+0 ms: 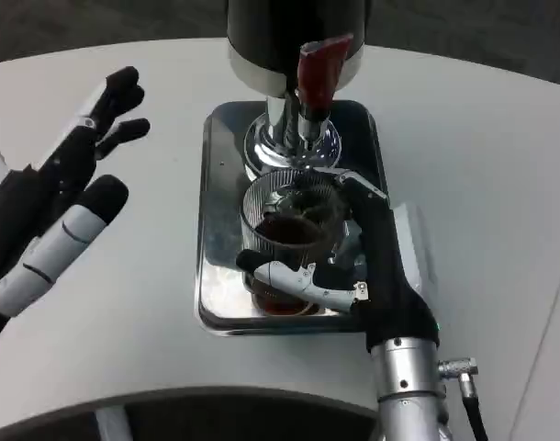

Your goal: Grasp the cup under the faucet to collect the drink, then remove the cup.

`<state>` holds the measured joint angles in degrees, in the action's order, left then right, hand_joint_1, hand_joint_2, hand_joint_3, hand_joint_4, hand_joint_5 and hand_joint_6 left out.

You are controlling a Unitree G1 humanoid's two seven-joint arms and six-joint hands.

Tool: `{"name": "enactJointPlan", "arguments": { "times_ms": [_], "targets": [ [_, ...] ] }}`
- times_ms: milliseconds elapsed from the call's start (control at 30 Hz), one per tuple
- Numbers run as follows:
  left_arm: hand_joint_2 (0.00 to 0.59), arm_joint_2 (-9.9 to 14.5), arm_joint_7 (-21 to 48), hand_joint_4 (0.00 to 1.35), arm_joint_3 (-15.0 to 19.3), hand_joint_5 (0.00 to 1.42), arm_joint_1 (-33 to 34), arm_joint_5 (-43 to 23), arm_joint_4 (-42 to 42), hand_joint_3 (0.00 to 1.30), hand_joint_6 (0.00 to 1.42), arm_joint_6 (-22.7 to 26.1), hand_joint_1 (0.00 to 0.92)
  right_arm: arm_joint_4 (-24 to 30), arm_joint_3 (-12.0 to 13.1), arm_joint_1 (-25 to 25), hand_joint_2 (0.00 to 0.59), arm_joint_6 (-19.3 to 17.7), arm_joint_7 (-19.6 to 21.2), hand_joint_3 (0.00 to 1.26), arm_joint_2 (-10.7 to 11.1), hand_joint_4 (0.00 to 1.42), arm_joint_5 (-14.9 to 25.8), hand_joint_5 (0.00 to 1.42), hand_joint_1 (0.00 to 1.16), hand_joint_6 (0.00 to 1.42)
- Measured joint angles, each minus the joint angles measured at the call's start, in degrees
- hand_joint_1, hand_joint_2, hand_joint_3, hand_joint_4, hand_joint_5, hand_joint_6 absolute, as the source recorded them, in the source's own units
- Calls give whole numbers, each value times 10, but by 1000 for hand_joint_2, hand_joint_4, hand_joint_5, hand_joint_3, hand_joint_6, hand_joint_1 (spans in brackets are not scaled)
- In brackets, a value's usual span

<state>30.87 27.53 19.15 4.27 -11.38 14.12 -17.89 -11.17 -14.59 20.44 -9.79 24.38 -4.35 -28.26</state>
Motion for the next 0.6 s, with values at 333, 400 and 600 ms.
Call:
{"name": "enactJointPlan", "arguments": {
  "times_ms": [333,400,600],
  "targets": [
    [149,61,-18,0,6,0,-75,220,44,0,0,-7,0,76,-4,-59,88,13,-17,711,8,897,-3,939,1144,1297],
    [146,80,-20,0,5,0,-90,283,59,0,0,-11,0,98,-4,-67,88,17,-22,711,9,897,-3,939,1145,1297],
    [123,92,-24,0,-5,0,-120,370,86,0,0,-11,0,155,-13,-90,89,29,-42,716,11,898,-7,939,1151,1297]
  ]
}}
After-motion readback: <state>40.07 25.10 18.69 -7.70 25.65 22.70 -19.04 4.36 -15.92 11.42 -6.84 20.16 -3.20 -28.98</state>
